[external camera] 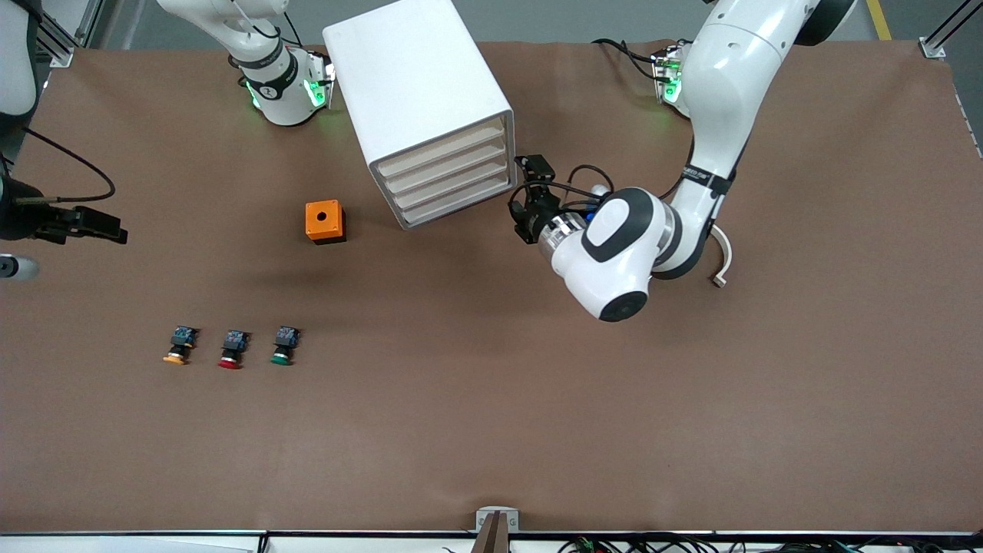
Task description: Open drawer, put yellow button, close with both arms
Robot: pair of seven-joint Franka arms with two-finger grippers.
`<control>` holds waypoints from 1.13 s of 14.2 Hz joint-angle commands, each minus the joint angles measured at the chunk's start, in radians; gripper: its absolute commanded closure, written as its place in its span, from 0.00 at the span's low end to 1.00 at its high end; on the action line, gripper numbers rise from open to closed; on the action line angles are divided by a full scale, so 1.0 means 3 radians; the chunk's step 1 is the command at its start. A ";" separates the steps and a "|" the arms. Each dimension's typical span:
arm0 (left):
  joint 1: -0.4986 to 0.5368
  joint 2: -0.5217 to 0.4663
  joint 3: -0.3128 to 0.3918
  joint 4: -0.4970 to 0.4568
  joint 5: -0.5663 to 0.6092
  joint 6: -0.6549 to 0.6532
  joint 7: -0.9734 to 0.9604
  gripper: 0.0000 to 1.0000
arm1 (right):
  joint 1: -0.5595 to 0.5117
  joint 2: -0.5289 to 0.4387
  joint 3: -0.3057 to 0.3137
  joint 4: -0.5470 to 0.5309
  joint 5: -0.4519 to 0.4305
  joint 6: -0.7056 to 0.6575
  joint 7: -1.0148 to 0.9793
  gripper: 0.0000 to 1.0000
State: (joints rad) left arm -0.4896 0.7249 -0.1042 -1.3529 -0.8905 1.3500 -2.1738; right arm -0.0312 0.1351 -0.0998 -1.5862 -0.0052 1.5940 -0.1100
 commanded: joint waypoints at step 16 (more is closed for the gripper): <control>-0.0495 0.0401 -0.0011 0.0051 -0.0657 -0.0077 -0.0393 0.50 | -0.0361 0.1103 0.0041 -0.0951 0.0247 0.2474 0.0101 0.00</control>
State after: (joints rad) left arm -0.6131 0.8335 -0.1114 -1.3500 -1.0552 1.3424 -2.2722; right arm -0.1302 0.4069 -0.1006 -1.9063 0.0395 2.3133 -0.1000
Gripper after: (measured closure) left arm 0.441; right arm 0.000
